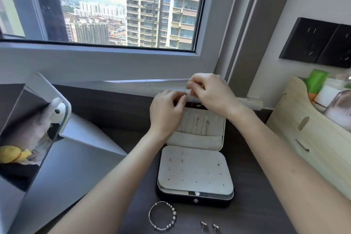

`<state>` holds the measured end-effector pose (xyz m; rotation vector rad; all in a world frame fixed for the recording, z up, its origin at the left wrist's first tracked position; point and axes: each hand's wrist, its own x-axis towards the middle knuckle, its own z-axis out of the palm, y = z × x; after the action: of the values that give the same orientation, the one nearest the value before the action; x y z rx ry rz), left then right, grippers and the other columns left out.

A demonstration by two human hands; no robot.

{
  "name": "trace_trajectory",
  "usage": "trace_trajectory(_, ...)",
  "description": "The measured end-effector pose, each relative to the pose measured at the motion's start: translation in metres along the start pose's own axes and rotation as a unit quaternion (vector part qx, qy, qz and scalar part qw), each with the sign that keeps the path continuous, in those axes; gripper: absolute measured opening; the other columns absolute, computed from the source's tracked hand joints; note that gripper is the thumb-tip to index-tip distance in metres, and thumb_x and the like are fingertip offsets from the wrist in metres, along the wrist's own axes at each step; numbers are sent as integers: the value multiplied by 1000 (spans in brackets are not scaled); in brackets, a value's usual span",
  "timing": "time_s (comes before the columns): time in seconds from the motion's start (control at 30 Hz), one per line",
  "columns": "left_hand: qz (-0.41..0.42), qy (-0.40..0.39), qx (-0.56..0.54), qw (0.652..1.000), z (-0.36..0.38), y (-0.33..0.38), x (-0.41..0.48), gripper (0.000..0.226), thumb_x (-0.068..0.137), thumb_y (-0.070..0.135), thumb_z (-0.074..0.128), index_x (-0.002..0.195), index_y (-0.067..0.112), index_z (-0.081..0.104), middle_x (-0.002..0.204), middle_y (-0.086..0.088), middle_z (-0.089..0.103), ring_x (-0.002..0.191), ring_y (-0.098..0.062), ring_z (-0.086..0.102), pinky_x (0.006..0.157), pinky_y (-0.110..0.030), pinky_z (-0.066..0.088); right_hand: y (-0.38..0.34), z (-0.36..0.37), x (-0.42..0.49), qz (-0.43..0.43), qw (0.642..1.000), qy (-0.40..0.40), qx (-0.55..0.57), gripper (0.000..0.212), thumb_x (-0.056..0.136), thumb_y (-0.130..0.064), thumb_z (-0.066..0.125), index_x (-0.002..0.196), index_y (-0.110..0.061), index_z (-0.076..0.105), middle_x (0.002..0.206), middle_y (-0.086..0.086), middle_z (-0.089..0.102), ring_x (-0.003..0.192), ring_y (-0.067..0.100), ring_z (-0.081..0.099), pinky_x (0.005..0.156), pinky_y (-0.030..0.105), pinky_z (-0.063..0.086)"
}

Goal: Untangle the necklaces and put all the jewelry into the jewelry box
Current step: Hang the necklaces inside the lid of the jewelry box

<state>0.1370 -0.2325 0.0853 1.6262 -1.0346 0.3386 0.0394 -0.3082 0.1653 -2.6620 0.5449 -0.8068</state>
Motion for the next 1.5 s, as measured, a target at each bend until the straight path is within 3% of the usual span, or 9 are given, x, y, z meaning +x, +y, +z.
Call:
trace_trajectory(0.23, -34, 9, -22, 999, 1, 2, 1, 16, 90, 24, 61, 90, 13, 74, 82, 3, 71, 81, -17, 63, 71, -35, 48, 7, 3, -2, -1, 999, -1, -39, 18, 94, -29, 55, 88, -18, 69, 81, -6, 63, 83, 15, 58, 74, 32, 44)
trace_trajectory(0.43, -37, 28, 47, 998, 1, -15, -17, 20, 87, 32, 64, 84, 16, 75, 79, 3, 72, 77, -17, 60, 65, -28, 38, 27, 36, -35, 32, 996, 85, 10, 19, 89, -27, 63, 89, -12, 74, 81, 1, 71, 77, 14, 63, 71, 23, 42)
trace_trajectory(0.53, -31, 45, 65, 996, 3, -19, -20, 21, 86, 33, 66, 80, 15, 75, 75, 2, 71, 73, -19, 58, 61, -27, 35, 34, 54, -47, 61, 989, 127, 37, 19, 87, -28, 65, 87, -11, 74, 79, 1, 72, 76, 13, 65, 74, 33, 51)
trace_trajectory(0.73, -18, 74, 145, 986, 10, -17, -24, 22, 79, 30, 74, 63, 15, 71, 61, 3, 67, 57, -19, 54, 56, -24, 30, 35, 77, -52, 127, 969, 204, 56, 33, 87, -25, 64, 58, -10, 65, 51, -1, 59, 52, 14, 55, 56, 34, 47)
trace_trajectory(0.87, -8, 42, 221, 974, 11, -16, -24, 28, 75, 31, 74, 54, 15, 65, 52, -1, 62, 47, -24, 51, 49, -26, 33, 26, 79, -48, 190, 959, 203, 59, 60, 86, -24, 64, 38, -18, 29, 35, -7, 28, 38, 11, 26, 48, 32, 24)
trace_trajectory(1.1, -63, -3, 331, 941, 19, -4, -19, 31, 59, 27, 82, 45, 13, 58, 44, -4, 55, 42, -25, 50, 49, -25, 23, 20, 82, -34, 273, 941, 188, 69, 48, 79, -14, 59, 44, -14, 27, 42, 0, 23, 49, 21, 23, 47, 32, 17)
trace_trajectory(1.27, -79, -41, 365, 927, 16, 2, -18, 27, 89, 33, 53, 81, 12, 67, 84, -7, 67, 80, -29, 59, 62, -31, 25, 29, 78, -34, 281, 949, 125, 73, 45, 76, -15, 62, 44, -11, 30, 41, 1, 28, 44, 21, 26, 45, 29, 22)
trace_trajectory(1.33, -60, -60, 375, 923, 11, 1, -20, 31, 93, 38, 46, 88, 13, 65, 93, -4, 66, 88, -27, 58, 65, -30, 26, 33, 74, -39, 271, 958, 66, 71, 42, 78, -21, 65, 46, -6, 43, 41, 2, 39, 45, 26, 42, 47, 30, 33)
trace_trajectory(1.5, 0, -85, 350, 933, 0, -11, -34, 25, 80, 30, 69, 61, 13, 67, 62, -4, 60, 59, -25, 54, 56, -29, 28, 34, 61, -47, 220, 971, 23, 87, 21, 79, -20, 67, 62, -9, 64, 63, 3, 66, 76, 23, 65, 76, 37, 53)
